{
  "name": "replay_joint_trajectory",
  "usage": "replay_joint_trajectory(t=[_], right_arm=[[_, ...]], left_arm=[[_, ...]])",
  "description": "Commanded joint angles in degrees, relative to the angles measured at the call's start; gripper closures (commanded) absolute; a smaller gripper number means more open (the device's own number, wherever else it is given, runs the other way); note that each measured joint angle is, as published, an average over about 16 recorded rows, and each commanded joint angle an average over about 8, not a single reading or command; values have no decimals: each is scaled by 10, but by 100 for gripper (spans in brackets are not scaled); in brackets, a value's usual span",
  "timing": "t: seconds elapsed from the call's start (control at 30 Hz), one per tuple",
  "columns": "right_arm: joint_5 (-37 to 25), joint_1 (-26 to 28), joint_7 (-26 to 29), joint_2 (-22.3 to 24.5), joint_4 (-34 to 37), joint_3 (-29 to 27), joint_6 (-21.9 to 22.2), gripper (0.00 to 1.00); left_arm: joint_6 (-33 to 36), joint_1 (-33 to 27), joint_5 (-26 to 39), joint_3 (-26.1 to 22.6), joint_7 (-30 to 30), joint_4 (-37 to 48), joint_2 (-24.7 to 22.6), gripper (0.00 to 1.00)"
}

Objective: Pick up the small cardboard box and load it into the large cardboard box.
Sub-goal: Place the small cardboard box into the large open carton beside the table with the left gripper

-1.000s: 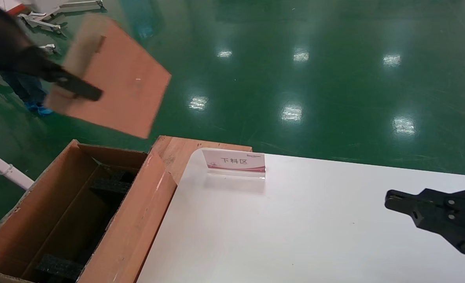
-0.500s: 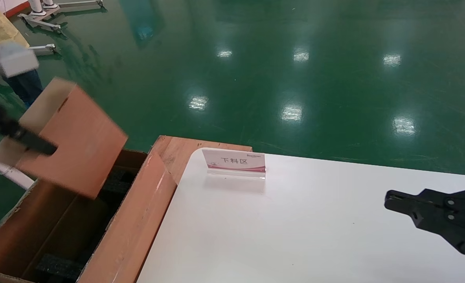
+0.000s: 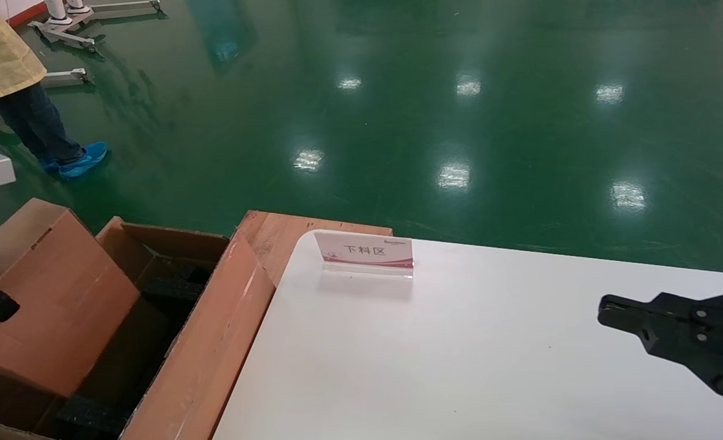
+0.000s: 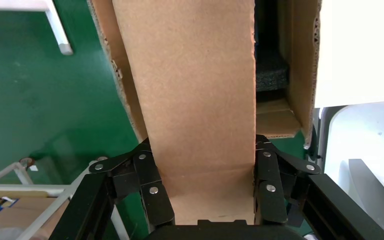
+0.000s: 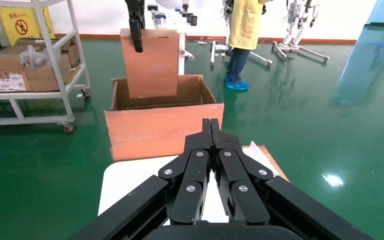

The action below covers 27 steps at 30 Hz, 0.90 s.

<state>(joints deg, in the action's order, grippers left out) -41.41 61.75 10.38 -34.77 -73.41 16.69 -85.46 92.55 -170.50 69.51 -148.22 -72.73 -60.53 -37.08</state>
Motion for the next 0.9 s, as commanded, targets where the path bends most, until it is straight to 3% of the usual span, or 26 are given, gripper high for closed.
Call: replay_joint_trajectory(t=[0.03,0.9], right_arm=[[0,0,0,0,0,0,0,0],[1,0,0,0,0,1,0,0]], left_arm=[[-6,1,-4,-11,5,1,3,100],[-104,129,19,15,18,11,47,100]])
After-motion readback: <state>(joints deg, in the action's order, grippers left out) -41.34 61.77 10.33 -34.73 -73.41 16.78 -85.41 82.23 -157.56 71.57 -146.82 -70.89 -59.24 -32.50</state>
